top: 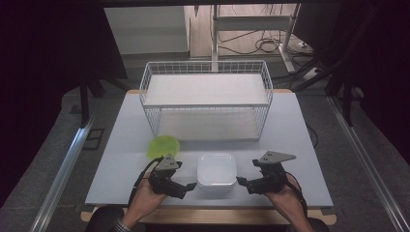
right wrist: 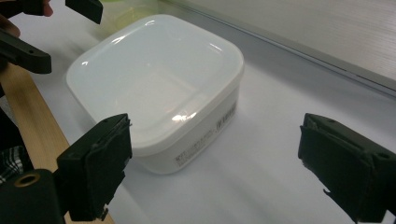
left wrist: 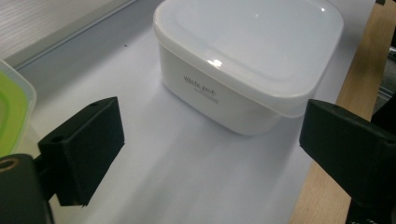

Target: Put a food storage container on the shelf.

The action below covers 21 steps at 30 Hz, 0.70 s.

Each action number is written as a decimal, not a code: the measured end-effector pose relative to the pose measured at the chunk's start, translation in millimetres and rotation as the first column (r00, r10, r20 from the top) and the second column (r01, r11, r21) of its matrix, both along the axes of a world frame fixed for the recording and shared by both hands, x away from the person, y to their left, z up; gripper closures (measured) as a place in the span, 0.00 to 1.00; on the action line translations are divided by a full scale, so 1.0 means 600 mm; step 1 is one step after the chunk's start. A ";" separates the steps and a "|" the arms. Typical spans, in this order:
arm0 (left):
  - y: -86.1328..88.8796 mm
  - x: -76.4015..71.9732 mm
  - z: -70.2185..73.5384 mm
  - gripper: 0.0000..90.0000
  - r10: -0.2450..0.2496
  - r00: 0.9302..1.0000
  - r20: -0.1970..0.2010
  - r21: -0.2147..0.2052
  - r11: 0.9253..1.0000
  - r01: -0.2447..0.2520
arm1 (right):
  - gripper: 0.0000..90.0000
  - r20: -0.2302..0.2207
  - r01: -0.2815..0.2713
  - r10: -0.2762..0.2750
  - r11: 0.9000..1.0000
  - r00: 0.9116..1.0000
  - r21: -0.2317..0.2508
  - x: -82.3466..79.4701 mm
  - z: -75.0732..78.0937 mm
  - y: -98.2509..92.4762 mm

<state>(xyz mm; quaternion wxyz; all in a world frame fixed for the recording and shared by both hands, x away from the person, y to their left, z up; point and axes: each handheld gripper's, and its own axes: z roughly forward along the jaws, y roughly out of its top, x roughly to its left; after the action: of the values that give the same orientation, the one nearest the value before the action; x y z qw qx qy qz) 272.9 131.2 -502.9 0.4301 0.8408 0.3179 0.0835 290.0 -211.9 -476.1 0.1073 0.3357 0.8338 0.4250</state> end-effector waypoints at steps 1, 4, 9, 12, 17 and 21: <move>-0.001 0.001 0.002 0.08 -0.002 1.000 -0.001 -0.003 1.000 0.002 | 0.11 -0.002 0.000 0.000 1.000 1.000 0.000 0.000 0.001 0.001; -0.005 0.003 0.004 0.08 -0.006 1.000 -0.008 -0.005 1.000 0.006 | 0.08 -0.021 -0.002 0.002 1.000 1.000 0.007 0.003 0.002 0.006; -0.012 0.013 0.008 0.09 -0.025 0.999 -0.021 -0.024 0.999 0.025 | 0.04 -0.048 -0.010 0.011 1.000 0.999 0.020 0.008 0.000 0.015; -0.015 0.019 0.007 0.11 -0.028 0.999 -0.033 -0.032 0.999 0.027 | 0.05 -0.056 -0.017 0.018 0.999 0.998 0.028 0.011 0.002 0.021; -0.023 0.034 0.009 0.13 -0.030 0.999 -0.043 -0.056 0.998 0.028 | 0.12 -0.082 -0.021 0.024 0.999 0.996 0.041 0.019 0.008 0.031; -0.035 0.047 0.009 0.14 -0.031 0.998 -0.047 -0.054 0.998 0.029 | 0.18 -0.105 -0.043 0.047 0.998 0.993 0.044 0.032 0.010 0.039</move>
<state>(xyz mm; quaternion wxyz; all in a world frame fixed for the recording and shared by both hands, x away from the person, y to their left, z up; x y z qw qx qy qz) 301.0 110.1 -497.5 0.4461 0.8354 0.3175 0.0484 309.1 -188.6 -470.2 0.0462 0.3410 0.8366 0.4263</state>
